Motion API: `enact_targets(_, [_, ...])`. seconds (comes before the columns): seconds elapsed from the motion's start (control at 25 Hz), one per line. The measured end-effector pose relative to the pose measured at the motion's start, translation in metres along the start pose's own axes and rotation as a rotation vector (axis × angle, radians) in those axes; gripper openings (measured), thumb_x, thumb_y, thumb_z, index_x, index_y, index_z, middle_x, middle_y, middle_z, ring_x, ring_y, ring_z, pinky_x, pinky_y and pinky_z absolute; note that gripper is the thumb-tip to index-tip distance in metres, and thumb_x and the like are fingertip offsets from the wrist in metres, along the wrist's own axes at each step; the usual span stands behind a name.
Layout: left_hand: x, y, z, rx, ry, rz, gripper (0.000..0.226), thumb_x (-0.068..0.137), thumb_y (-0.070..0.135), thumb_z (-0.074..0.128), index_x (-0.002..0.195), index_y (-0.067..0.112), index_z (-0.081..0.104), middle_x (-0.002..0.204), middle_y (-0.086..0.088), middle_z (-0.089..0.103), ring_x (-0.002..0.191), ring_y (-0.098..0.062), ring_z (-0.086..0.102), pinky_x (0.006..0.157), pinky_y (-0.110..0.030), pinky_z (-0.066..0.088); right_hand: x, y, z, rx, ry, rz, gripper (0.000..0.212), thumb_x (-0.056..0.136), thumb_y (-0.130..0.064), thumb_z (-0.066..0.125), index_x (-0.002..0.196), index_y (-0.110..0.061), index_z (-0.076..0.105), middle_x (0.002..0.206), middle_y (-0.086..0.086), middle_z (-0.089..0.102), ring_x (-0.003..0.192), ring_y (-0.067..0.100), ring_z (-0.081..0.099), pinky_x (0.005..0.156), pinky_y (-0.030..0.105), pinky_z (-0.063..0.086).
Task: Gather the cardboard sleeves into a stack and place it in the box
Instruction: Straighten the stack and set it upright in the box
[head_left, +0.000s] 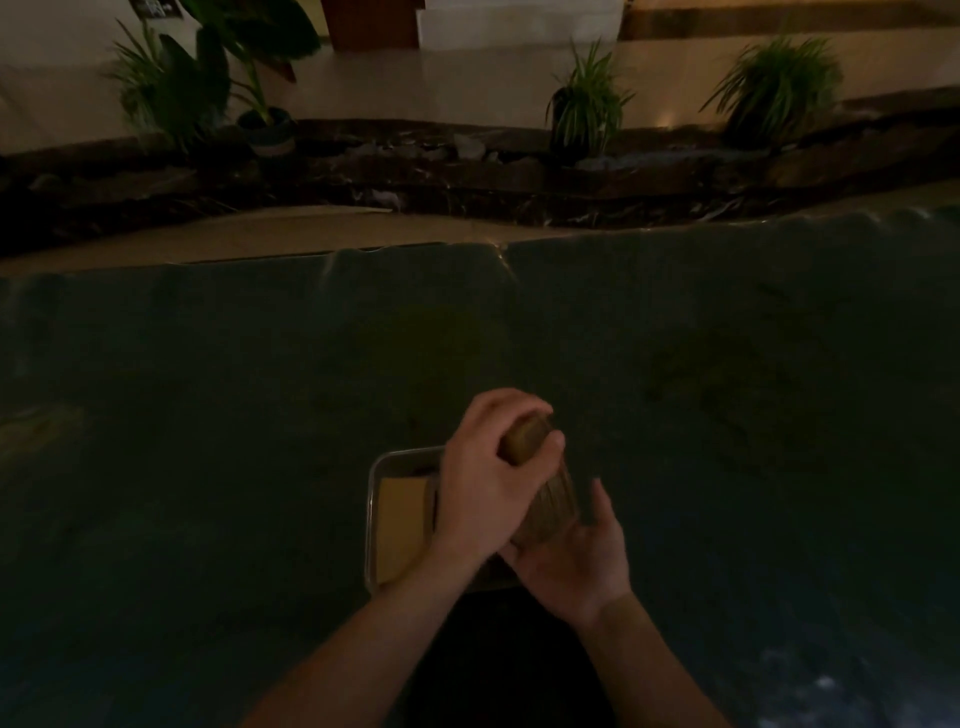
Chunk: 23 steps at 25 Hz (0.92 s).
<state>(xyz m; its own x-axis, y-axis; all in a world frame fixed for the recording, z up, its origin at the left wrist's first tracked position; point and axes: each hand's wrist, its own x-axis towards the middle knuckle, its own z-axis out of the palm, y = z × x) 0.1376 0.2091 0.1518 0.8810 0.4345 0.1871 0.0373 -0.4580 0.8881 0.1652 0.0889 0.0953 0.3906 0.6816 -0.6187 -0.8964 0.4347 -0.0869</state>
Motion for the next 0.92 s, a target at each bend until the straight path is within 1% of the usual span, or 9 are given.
enact_targets(0.12, [-0.013,-0.004,0.013,0.07,-0.068,0.026,0.027,0.08,0.043,0.063,0.106,0.036,0.06,0.115,0.027,0.042,0.111,0.007,0.05,0.086,-0.009,0.044,0.004,0.001,0.006,0.052,0.137,0.0,0.058,0.088,-0.057,0.052,0.113,-0.009,0.075,0.122,0.022,0.069,0.114,0.038,0.063,0.097,0.047,0.049])
enact_targets(0.32, [0.008,-0.011,0.001,0.02,-0.01,-0.077,0.021,0.08,0.045,0.063,0.099,0.047,0.057,0.11,0.025,0.049,0.105,0.01,0.052,0.082,-0.011,0.044,0.004,-0.007,0.016,-0.139,0.132,-0.072,0.056,0.087,-0.059,0.055,0.117,-0.016,0.072,0.126,0.023,0.066,0.118,0.039,0.061,0.105,0.051,0.044])
enact_targets(0.4, [0.02,-0.018,-0.001,0.01,0.044,-0.211,0.018,0.082,0.039,0.068,0.096,0.044,0.058,0.105,0.02,0.053,0.096,0.007,0.055,0.08,-0.012,0.041,0.004,-0.015,0.017,-0.573,0.158,-0.319,0.042,0.086,-0.058,0.06,0.12,-0.033,0.066,0.131,0.006,0.063,0.118,0.022,0.061,0.097,0.036,0.051])
enact_targets(0.48, [0.031,-0.026,0.001,0.101,0.061,-0.325,0.015,0.084,0.034,0.07,0.094,0.037,0.06,0.102,0.011,0.055,0.086,0.002,0.054,0.078,-0.016,0.038,0.002,-0.017,0.017,-1.257,0.142,-0.509,0.062,0.078,-0.048,0.075,0.133,-0.041,0.047,0.131,-0.018,0.053,0.115,0.002,0.055,0.082,0.013,0.048])
enact_targets(0.52, [0.037,-0.029,0.003,0.148,0.047,-0.378,0.013,0.085,0.034,0.07,0.093,0.035,0.06,0.102,0.008,0.055,0.083,-0.001,0.053,0.078,-0.019,0.038,0.007,-0.017,0.015,-1.551,0.159,-0.557,0.077,0.073,-0.047,0.08,0.137,-0.038,0.04,0.128,-0.023,0.049,0.113,-0.001,0.053,0.082,0.012,0.046])
enact_targets(0.6, [0.042,-0.031,0.012,0.205,0.002,-0.467,0.012,0.084,0.036,0.068,0.093,0.033,0.06,0.104,0.003,0.055,0.087,-0.01,0.054,0.08,-0.028,0.044,0.015,-0.014,0.015,-1.882,0.272,-0.646,0.08,0.069,-0.051,0.078,0.136,-0.031,0.04,0.121,-0.02,0.051,0.108,0.003,0.054,0.085,0.025,0.051])
enact_targets(0.68, [0.043,-0.033,0.022,0.249,-0.031,-0.532,0.013,0.084,0.038,0.067,0.093,0.033,0.06,0.104,0.001,0.057,0.089,-0.015,0.056,0.081,-0.033,0.049,0.021,-0.015,0.015,-1.855,0.346,-0.651,0.066,0.071,-0.05,0.074,0.127,-0.027,0.048,0.113,-0.01,0.064,0.1,0.012,0.064,0.083,0.038,0.057])
enact_targets(0.84, [0.041,-0.042,0.029,0.287,-0.088,-0.582,0.017,0.082,0.041,0.067,0.092,0.03,0.059,0.094,0.004,0.062,0.088,-0.016,0.06,0.072,-0.03,0.046,0.026,-0.021,0.006,-1.836,0.311,-0.616,0.057,0.074,-0.048,0.071,0.123,-0.027,0.052,0.104,-0.004,0.071,0.091,0.015,0.068,0.078,0.041,0.06])
enact_targets(0.92, [0.038,-0.047,0.029,0.208,-0.121,-0.571,0.037,0.081,0.045,0.069,0.112,0.029,0.057,0.108,0.007,0.058,0.1,-0.014,0.057,0.079,-0.031,0.048,0.027,-0.022,0.0,-1.742,0.285,-0.581,0.046,0.075,-0.041,0.074,0.115,-0.03,0.054,0.102,-0.006,0.07,0.09,0.013,0.068,0.078,0.039,0.06])
